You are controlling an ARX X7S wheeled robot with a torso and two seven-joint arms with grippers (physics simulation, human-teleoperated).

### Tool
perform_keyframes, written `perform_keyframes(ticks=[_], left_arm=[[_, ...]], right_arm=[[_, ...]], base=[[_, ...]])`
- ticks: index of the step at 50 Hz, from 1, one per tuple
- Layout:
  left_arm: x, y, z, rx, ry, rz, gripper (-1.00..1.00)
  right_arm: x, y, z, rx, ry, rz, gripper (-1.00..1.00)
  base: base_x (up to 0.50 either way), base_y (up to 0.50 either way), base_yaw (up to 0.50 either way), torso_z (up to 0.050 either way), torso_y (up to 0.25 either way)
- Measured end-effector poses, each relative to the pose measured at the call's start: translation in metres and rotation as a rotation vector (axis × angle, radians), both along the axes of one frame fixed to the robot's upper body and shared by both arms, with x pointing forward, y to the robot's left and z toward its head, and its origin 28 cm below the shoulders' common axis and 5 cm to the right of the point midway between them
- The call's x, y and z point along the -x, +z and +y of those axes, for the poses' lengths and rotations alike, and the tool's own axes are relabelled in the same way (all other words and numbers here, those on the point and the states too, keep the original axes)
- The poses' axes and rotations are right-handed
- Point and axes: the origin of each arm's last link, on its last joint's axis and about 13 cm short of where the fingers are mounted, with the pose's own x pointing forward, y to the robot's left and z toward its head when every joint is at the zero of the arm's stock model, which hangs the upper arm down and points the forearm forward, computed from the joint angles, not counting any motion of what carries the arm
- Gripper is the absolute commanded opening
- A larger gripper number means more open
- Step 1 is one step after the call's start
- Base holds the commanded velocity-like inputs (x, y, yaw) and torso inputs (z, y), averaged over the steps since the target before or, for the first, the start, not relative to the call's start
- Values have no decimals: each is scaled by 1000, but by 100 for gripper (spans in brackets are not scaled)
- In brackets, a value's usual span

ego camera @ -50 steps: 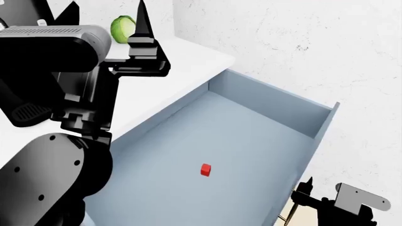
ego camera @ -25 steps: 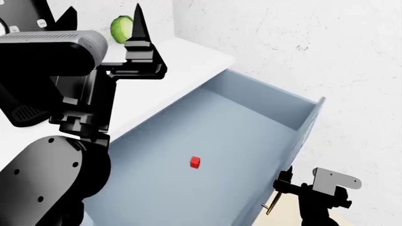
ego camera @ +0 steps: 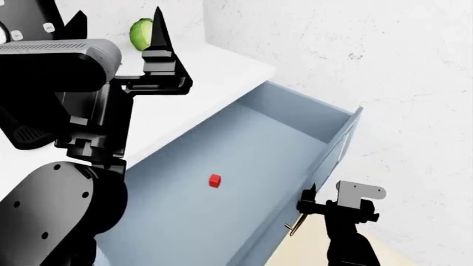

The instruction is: Close the right drawer.

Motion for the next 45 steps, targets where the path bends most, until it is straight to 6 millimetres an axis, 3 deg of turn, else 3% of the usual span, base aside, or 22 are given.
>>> perform_keyframes(ticks=[45], left_arm=[[0, -3, 3, 1, 10, 5, 100]], right_arm=[[-17, 4, 68, -18, 256, 64, 100]], base=[[0, 0, 0, 0, 0]])
